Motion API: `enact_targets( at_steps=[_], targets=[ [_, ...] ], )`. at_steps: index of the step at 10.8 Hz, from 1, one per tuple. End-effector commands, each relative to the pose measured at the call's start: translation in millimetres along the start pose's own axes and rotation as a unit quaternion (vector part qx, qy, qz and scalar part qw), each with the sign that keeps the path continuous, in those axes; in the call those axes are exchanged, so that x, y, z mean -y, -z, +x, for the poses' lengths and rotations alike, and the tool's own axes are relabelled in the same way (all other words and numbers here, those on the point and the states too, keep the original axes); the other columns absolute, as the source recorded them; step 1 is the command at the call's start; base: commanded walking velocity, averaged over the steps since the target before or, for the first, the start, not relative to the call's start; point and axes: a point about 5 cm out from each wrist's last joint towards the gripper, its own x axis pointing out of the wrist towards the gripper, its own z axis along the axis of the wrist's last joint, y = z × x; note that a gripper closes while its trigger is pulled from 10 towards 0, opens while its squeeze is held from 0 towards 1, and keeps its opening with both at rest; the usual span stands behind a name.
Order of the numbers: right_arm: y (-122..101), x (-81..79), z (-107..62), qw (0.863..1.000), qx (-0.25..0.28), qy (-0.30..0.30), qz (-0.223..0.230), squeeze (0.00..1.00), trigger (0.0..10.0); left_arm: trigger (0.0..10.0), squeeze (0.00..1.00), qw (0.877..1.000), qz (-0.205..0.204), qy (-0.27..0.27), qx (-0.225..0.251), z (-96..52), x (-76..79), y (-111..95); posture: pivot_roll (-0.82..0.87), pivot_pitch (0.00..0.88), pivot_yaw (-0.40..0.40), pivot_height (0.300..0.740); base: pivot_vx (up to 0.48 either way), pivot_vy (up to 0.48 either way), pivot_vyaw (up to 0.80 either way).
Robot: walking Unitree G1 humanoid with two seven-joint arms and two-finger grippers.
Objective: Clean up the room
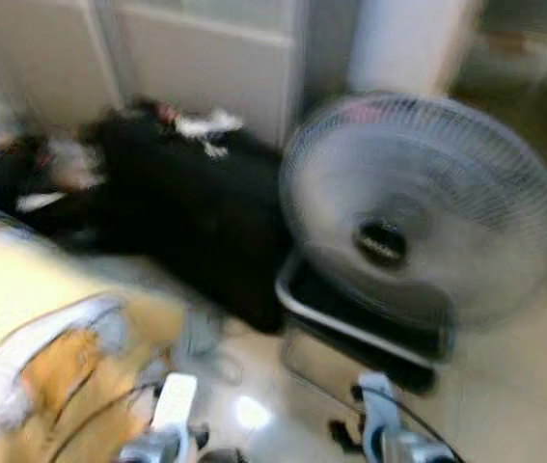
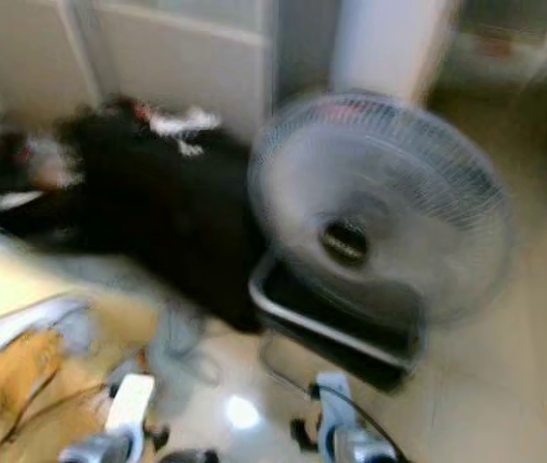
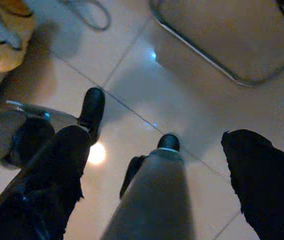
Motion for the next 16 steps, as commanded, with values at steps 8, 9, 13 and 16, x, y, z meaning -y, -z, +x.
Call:
enact_targets(
  at_steps=[8, 9, 13, 16],
  targets=[
    [-18.4, -4.5, -0.1, 1.000, 0.007, -0.005, 0.012, 0.00, 10.0, 10.0, 0.11, 1.000, 0.013, 0.002, -0.004, 0.4, 7.8, 2.9, -0.01, 0.000, 0.016, 0.740, 0.000, 0.000, 0.80],
    [-19.4, -3.8, -0.3, 1.000, 0.011, -0.003, 0.014, 0.00, 10.0, 10.0, 0.11, 1.000, 0.014, 0.003, -0.003, 0.4, 8.0, 2.7, -0.01, 0.000, 0.016, 0.740, 0.000, 0.000, 0.80],
    [-34.0, -0.2, -2.0, 0.997, 0.065, 0.006, 0.038, 0.00, 10.0, 10.0, 0.12, 0.999, 0.017, -0.006, 0.028, 0.3, 8.3, -2.1, -0.04, 0.000, 0.038, 0.740, 0.000, 0.000, 0.80],
    [-123.5, -0.2, -34.9, 0.959, 0.281, -0.046, 0.013, 0.00, 10.0, 10.0, 0.10, 0.961, 0.035, -0.042, 0.273, -25.8, -33.5, -95.8, -0.09, 0.000, 0.072, 0.740, 0.000, 0.000, 0.80]
  ],
)
